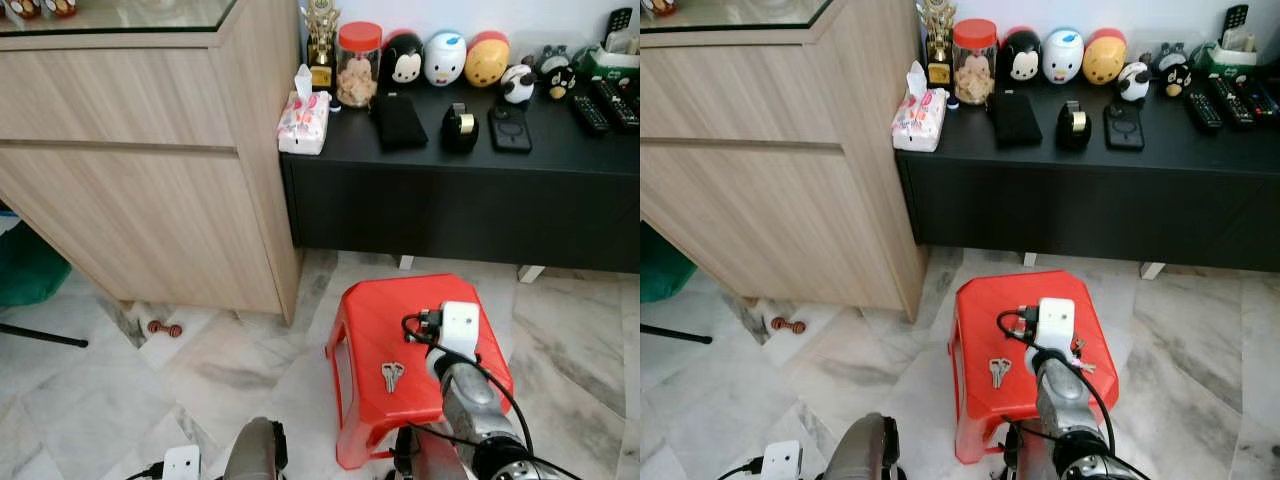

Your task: Hang keys on a hook

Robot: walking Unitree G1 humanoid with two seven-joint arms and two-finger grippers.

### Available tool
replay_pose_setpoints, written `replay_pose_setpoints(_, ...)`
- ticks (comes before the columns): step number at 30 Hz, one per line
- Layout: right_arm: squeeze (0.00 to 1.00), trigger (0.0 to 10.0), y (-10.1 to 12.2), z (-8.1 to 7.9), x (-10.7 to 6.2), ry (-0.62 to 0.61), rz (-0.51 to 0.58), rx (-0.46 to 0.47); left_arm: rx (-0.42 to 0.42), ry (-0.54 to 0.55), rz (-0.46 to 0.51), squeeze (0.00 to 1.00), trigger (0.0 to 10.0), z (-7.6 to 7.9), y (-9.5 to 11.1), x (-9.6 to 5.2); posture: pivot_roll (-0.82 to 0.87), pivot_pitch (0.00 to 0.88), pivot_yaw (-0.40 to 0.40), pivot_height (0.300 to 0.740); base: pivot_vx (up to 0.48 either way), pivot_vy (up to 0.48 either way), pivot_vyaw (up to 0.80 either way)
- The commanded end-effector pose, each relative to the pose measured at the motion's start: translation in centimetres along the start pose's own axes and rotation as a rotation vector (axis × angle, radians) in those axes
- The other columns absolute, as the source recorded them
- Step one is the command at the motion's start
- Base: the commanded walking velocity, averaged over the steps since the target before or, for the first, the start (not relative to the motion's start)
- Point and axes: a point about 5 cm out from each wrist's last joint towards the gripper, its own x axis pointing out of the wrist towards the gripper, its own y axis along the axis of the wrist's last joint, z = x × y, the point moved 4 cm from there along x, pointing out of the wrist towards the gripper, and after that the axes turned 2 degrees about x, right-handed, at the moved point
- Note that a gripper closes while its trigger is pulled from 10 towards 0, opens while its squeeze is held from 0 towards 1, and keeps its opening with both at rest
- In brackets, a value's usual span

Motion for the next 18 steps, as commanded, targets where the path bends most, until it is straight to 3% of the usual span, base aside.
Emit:
replay_pose_setpoints(1, 0.0, 0.0, -0.5, -0.4, -0.6, 0.02, 0.015, -0.012, 0.016, -0.136, -0.088, 0.0, 10.0, 3.8, -2.6, -0.6, 0.1, 0.136, -0.014, 0.61, 0.0, 0.0, 0.0)
replay_pose_setpoints(5, 0.0, 0.3, 0.8, -0.7, -1.4, 0.031, 0.128, -0.047, 0.015, -0.138, -0.085, 0.0, 10.0, 3.9, -2.4, -0.5, 0.1, 0.123, -0.016, 0.61, 0.0, 0.0, 0.0)
replay_pose_setpoints(6, 0.0, 2.1, 1.3, -0.7, -1.7, 0.031, 0.17, -0.08, 0.015, -0.138, -0.085, 0.0, 10.0, 3.9, -2.4, -0.5, 0.1, 0.115, -0.015, 0.61, 0.0, 0.0, 0.0)
replay_pose_setpoints(7, 0.0, 2.1, 1.7, -0.7, -1.9, 0.031, 0.199, -0.103, 0.014, -0.138, -0.084, 0.0, 10.0, 3.9, -2.4, -0.5, 0.1, 0.115, -0.015, 0.61, 0.0, 0.0, 0.0)
replay_pose_setpoints(8, 0.0, 8.6, 2.5, -0.6, -2.3, 0.015, 0.255, -0.118, 0.014, -0.138, -0.083, 0.0, 10.0, 3.9, -2.3, -0.5, 0.09, 0.107, -0.014, 0.61, 0.0, 0.0, 0.0)
replay_pose_setpoints(9, 0.0, 10.0, 2.8, -0.5, -2.5, 0.003, 0.273, -0.117, 0.015, -0.138, -0.083, 0.0, 10.0, 3.9, -2.3, -0.5, 0.09, 0.103, -0.014, 0.61, 0.0, 0.0, 0.0)
replay_pose_setpoints(16, 0.0, 10.0, 4.5, 0.6, -3.1, -0.082, 0.355, -0.136, 0.016, -0.14, -0.081, 0.0, 10.0, 4.0, -2.2, -0.4, 0.09, 0.083, -0.014, 0.61, 0.0, 0.0, 0.0)
replay_pose_setpoints(18, 0.0, 10.0, 5.7, 0.9, -3.3, -0.111, 0.4, -0.185, 0.015, -0.141, -0.077, 0.0, 10.0, 4.0, -2.0, -0.4, 0.09, 0.076, -0.014, 0.61, 0.0, 0.0, 0.0)
